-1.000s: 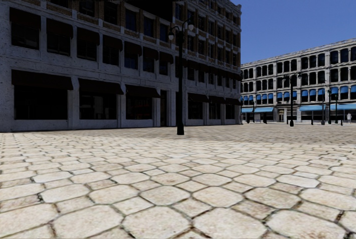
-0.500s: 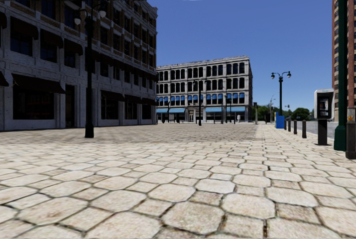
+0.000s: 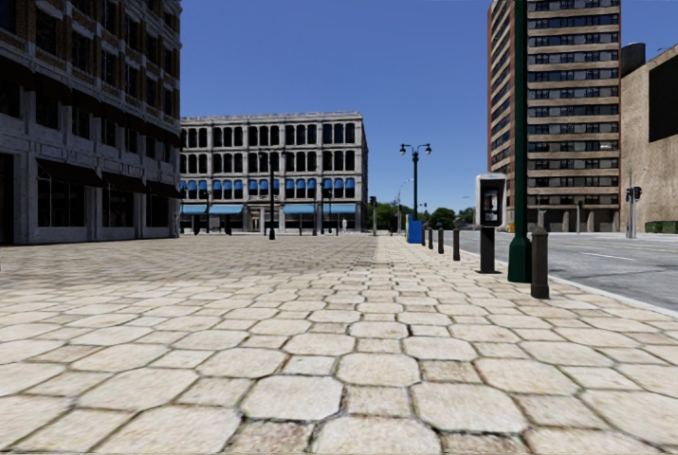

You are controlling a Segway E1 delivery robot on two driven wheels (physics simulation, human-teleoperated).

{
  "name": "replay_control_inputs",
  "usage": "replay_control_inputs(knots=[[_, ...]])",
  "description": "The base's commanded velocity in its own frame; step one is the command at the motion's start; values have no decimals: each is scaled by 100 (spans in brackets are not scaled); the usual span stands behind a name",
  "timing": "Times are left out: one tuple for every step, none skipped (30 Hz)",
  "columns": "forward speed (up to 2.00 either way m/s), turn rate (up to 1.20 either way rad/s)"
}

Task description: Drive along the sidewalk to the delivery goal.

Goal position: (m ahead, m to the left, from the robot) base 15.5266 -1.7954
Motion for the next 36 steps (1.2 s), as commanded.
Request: replay_control_inputs(knots=[[122,0],[122,0],[122,0],[122,0],[122,0],[122,0],[122,0],[122,0],[122,0],[122,0],[122,0],[122,0],[122,0],[122,0],[122,0],[122,0],[122,0],[122,0],[122,0],[122,0],[122,0],[122,0],[122,0],[122,0],[122,0],[122,0],[122,0],[122,0],[122,0],[122,0],[122,0],[122,0],[122,0],[122,0],[122,0],[122,0]])
